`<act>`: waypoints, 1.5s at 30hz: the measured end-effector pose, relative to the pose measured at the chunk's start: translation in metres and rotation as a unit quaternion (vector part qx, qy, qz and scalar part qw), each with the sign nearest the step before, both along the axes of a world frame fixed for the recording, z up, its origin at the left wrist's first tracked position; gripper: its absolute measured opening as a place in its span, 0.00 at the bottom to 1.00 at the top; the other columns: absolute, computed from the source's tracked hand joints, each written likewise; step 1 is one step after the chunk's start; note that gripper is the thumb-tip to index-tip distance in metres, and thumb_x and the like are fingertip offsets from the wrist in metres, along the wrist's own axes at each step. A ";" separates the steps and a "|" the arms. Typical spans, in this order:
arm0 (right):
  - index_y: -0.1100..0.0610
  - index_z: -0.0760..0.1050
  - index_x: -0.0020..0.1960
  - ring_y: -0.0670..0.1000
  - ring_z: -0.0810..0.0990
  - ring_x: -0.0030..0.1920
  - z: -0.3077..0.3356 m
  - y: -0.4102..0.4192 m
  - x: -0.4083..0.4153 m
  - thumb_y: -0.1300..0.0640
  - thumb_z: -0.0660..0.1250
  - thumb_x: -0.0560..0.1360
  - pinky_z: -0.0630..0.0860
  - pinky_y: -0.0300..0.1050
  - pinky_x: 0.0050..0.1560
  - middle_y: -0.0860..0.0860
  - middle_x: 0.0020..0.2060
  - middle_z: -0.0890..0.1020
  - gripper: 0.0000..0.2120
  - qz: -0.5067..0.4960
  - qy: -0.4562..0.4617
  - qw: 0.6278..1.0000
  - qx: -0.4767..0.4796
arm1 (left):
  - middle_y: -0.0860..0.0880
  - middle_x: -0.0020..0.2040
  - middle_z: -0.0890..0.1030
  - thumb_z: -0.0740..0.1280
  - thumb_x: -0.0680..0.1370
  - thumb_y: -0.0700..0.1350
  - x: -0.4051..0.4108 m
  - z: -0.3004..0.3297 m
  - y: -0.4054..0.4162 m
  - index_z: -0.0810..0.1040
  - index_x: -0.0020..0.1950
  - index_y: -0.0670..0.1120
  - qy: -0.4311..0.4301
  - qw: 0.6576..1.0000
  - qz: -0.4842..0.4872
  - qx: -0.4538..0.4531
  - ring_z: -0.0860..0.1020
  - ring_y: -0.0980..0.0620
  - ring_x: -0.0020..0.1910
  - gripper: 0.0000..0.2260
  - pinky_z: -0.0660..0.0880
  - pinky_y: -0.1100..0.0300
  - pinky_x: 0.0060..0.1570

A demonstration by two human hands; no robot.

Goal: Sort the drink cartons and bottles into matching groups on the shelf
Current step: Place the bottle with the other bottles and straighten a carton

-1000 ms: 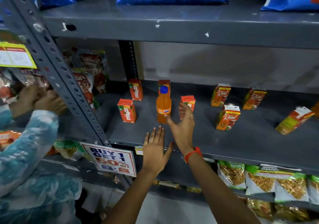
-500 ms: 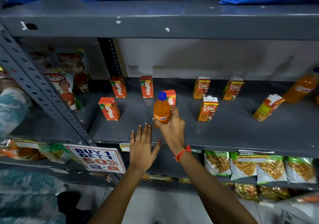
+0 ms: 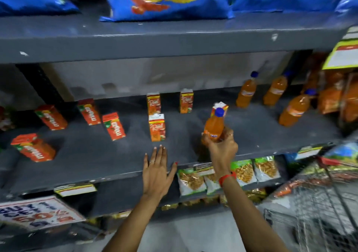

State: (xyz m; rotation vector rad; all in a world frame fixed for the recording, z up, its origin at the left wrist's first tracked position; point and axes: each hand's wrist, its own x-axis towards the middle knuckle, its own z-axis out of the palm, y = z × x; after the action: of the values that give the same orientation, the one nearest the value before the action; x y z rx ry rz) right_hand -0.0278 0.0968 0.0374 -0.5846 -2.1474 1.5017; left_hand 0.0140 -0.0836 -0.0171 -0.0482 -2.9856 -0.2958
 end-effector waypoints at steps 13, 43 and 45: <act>0.60 0.70 0.60 0.64 0.80 0.52 0.016 0.157 -0.069 0.55 0.72 0.67 0.74 0.52 0.54 0.62 0.51 0.82 0.24 -0.102 0.019 0.995 0.009 | 0.44 0.67 0.73 0.50 0.75 0.58 -0.006 -0.005 0.028 0.71 0.66 0.41 0.044 0.997 0.063 -0.012 0.70 0.45 0.67 0.28 0.64 0.44 0.64; 0.62 0.68 0.65 0.55 0.76 0.59 -0.019 0.114 -0.112 0.68 0.70 0.69 0.78 0.45 0.57 0.62 0.61 0.77 0.26 0.391 -0.044 0.913 -0.108 | 0.47 0.68 0.72 0.50 0.75 0.59 -0.006 -0.008 0.030 0.69 0.67 0.44 0.058 0.996 0.073 0.010 0.67 0.48 0.68 0.28 0.61 0.47 0.67; 0.63 0.71 0.61 0.54 0.77 0.55 -0.020 0.112 -0.110 0.68 0.71 0.68 0.79 0.38 0.52 0.63 0.59 0.78 0.23 0.383 -0.040 0.917 -0.106 | 0.47 0.68 0.72 0.48 0.76 0.61 -0.006 -0.007 0.030 0.69 0.67 0.44 0.056 0.996 0.073 0.012 0.68 0.48 0.68 0.29 0.62 0.47 0.67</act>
State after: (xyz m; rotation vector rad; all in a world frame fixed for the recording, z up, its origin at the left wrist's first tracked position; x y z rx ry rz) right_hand -0.1378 0.2086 0.0171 0.1905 -2.4326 2.1493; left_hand 0.0084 -0.0535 -0.0243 0.1494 -2.8544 -0.3020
